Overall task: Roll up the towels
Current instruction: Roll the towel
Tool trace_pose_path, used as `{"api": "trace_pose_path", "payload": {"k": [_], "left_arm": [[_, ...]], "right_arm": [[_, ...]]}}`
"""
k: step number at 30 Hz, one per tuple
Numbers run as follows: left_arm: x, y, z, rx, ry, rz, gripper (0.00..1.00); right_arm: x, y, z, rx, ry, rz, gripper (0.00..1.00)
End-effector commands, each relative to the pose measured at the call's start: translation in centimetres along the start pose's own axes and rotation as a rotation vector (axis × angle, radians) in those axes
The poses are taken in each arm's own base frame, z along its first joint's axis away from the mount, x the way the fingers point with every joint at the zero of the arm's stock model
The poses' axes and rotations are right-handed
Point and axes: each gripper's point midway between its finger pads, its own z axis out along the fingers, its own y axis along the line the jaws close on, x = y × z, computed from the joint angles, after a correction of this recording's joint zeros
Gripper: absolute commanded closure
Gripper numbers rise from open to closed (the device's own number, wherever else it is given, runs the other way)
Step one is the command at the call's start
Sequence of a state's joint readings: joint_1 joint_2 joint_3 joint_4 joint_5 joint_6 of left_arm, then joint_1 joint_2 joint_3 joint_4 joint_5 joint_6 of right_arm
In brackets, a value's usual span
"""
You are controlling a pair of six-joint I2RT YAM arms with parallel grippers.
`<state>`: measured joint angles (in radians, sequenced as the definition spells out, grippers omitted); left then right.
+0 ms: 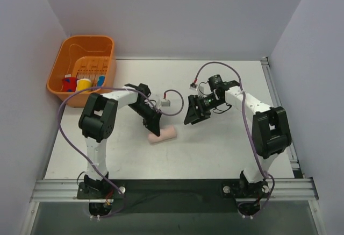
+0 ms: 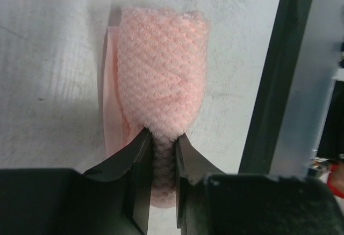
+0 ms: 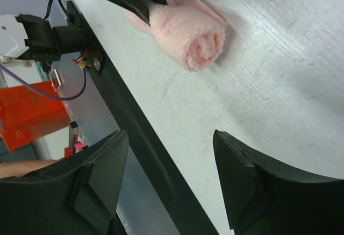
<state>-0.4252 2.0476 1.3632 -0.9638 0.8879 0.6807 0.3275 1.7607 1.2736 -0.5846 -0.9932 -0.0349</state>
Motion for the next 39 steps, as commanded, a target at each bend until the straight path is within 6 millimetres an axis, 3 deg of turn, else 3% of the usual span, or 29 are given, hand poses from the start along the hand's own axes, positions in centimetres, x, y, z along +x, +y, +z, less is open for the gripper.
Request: {"api": "trace_pose_path", "payload": {"k": [1, 14, 19, 25, 33, 39], "left_arm": [[-0.2, 1.6, -0.4, 0.038, -0.018, -0.076, 0.87], [0.2, 2.3, -0.3, 0.025, -0.018, -0.117, 0.87], [0.1, 2.8, -0.3, 0.022, -0.034, -0.137, 0.84], [0.4, 3.6, -0.2, 0.022, -0.044, -0.161, 0.83], [0.7, 4.7, -0.2, 0.019, -0.055, -0.194, 0.83], [0.6, 5.5, -0.4, 0.023, -0.071, -0.240, 0.83]], "right_arm": [[-1.1, -0.2, 1.3, 0.046, -0.089, 0.000, 0.36], [-1.6, -2.5, 8.6, 0.044, -0.034, 0.064, 0.45], [-1.8, -2.3, 9.9, -0.017, -0.036, 0.082, 0.49], [-1.6, -1.1, 11.2, -0.077, -0.004, 0.086, 0.60], [-1.3, 0.2, 11.8, -0.164, 0.002, 0.098, 0.57], [-1.2, 0.7, 12.5, -0.190, 0.017, 0.097, 0.45]]}}
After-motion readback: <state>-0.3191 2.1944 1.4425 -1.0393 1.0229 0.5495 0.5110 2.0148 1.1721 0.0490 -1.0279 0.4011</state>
